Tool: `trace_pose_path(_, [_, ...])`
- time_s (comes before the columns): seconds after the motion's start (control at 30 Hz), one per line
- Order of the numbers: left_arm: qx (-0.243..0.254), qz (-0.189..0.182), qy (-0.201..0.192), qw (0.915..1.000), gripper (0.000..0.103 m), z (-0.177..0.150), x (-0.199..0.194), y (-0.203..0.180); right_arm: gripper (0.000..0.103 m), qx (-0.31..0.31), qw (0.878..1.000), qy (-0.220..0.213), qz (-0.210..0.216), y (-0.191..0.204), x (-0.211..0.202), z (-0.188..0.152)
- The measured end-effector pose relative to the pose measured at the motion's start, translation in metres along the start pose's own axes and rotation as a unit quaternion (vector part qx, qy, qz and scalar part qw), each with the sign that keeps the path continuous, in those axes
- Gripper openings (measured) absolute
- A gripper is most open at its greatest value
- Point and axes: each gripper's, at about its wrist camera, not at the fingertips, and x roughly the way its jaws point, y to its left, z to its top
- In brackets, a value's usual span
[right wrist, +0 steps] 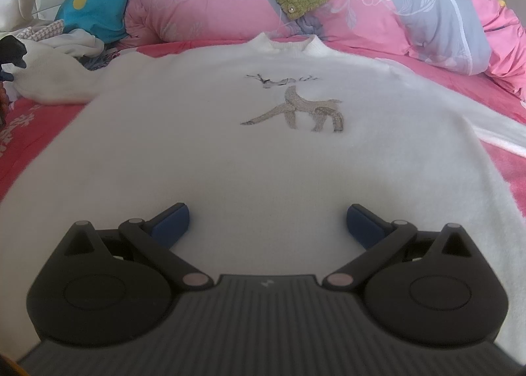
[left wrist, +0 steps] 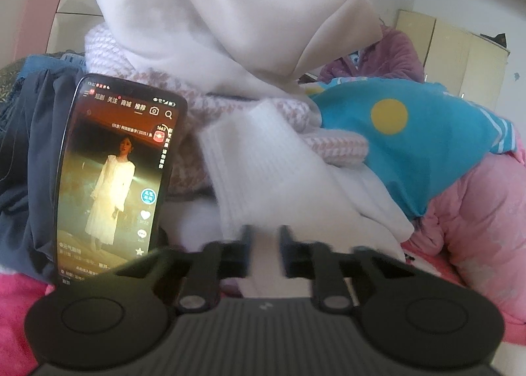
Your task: Fold clothes
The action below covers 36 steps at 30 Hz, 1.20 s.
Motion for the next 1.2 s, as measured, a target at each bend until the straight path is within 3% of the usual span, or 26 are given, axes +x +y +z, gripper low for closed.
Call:
trace_pose_path(0.17, [0.005, -0.004, -0.016, 0.9999, 0.001, 0.0, -0.005, 0.0, 0.102, 0.0, 1.0, -0.002, -0.002, 0.0, 0.0, -0.001])
trace_pose_path(0.43, [0.024, -0.023, -0.051, 0.9981, 0.001, 0.001, -0.018, -0.011, 0.102, 0.001, 1.0, -0.005, -0.005, 0.002, 0.0, -0.001])
trace_pose_path(0.6, [0.014, -0.027, -0.038, 0.9988, 0.004, 0.002, -0.015, -0.01, 0.102, 0.001, 1.0, -0.005, -0.005, 0.002, 0.0, -0.001])
trace_pose_path(0.63, [0.011, -0.027, -0.036, 0.9989, 0.013, 0.002, -0.015, -0.009, 0.102, 0.001, 1.0, -0.005, -0.005, 0.002, -0.001, -0.001])
trace_pose_path(0.7, [0.003, -0.02, -0.037, 0.9991, 0.043, 0.001, -0.015, -0.006, 0.102, 0.001, 1.0, -0.005, -0.006, 0.002, -0.001, -0.002])
trace_pose_path(0.77, [-0.001, -0.017, -0.047, 0.9987, 0.059, 0.001, -0.018, -0.006, 0.102, 0.001, 1.0, -0.005, -0.006, 0.002, -0.001, -0.001])
trace_pose_path(0.9, [0.0, -0.014, -0.076, 0.997, 0.075, 0.002, -0.025, -0.008, 0.102, 0.001, 1.0, -0.005, -0.007, 0.003, -0.001, -0.001])
trace_pose_path(1.03, [-0.008, 0.002, -0.08, 0.9968, 0.077, 0.004, -0.024, -0.005, 0.102, 0.001, 1.0, -0.004, -0.008, 0.003, 0.0, -0.001])
trace_pose_path(1.2, [-0.032, 0.006, -0.058, 0.9978, 0.074, 0.007, -0.012, 0.002, 0.102, 0.002, 1.0, -0.002, -0.01, 0.003, 0.0, 0.0])
